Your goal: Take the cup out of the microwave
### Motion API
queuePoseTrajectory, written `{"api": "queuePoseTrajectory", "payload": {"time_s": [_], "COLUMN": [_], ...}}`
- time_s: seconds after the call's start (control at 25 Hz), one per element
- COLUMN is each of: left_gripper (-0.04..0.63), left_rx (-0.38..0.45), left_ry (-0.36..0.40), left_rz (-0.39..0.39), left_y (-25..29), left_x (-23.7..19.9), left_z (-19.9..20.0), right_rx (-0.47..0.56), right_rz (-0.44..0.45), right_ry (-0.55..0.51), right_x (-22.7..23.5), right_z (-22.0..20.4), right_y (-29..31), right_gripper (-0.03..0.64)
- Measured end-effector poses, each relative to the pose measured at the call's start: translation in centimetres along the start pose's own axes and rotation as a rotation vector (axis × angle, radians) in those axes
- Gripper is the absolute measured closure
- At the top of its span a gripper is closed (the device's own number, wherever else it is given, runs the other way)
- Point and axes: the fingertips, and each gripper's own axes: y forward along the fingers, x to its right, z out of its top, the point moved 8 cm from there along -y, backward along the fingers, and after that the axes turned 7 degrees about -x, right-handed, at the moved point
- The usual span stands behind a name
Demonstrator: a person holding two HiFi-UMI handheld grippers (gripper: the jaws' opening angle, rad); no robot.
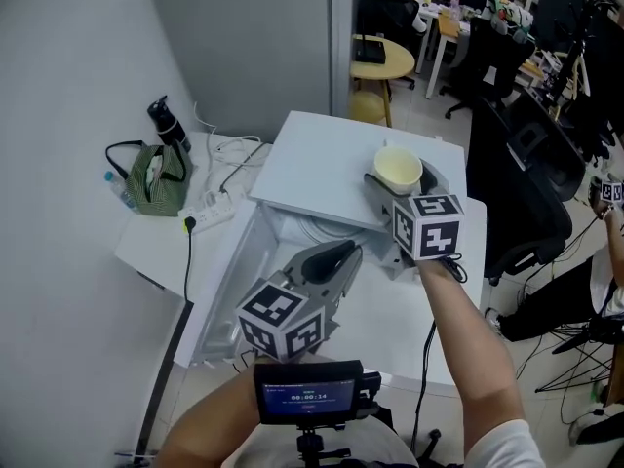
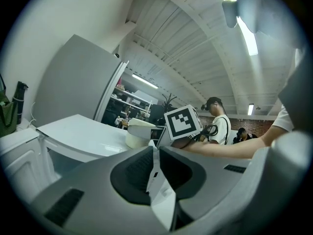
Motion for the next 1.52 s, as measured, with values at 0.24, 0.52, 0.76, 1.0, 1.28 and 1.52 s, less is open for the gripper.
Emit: {"api": "queuePoseTrajectory", "payload": {"time_s": [0.24, 0.52, 0.76, 1.0, 1.28, 1.52], "left_gripper": [0.531, 0.531, 0.531, 0.531, 0.531, 0.531], "left_rx": [0.0, 0.004, 0.016, 0.034, 0.017, 0.009], "left_ry": [-0.011, -0.012, -0.004, 0.009, -0.015, -0.02], "left_rz": [0.012, 0.026, 0.035, 0.029, -0.006, -0.048], "left_y": [0.3, -0.1, -0.3, -0.2, -0.4, -2.8], "left_x": [-0.1, -0.1, 0.3, 1.0, 1.7, 1.8], "left_z": [-0.2, -0.1, -0.1, 0.1, -1.0, -2.1], "right_rx": [0.033, 0.089, 0.131, 0.184, 0.156, 0.151], "right_rz": [-0.006, -0.016, 0.004, 0.045, 0.064, 0.012], "right_ry": [-0.005, 0.0, 0.052, 0.164, 0.154, 0.136], "right_x": [0.1, 0.7, 0.0, -0.7, -2.5, -5.6], "right_z": [-0.3, 0.1, 1.4, 1.0, -1.0, -3.0], "right_y": [0.4, -1.4, -5.8, -10.2, -13.1, -15.8], "right_gripper": [0.164, 0.061, 0.061, 0.132, 0.289, 0.552]}}
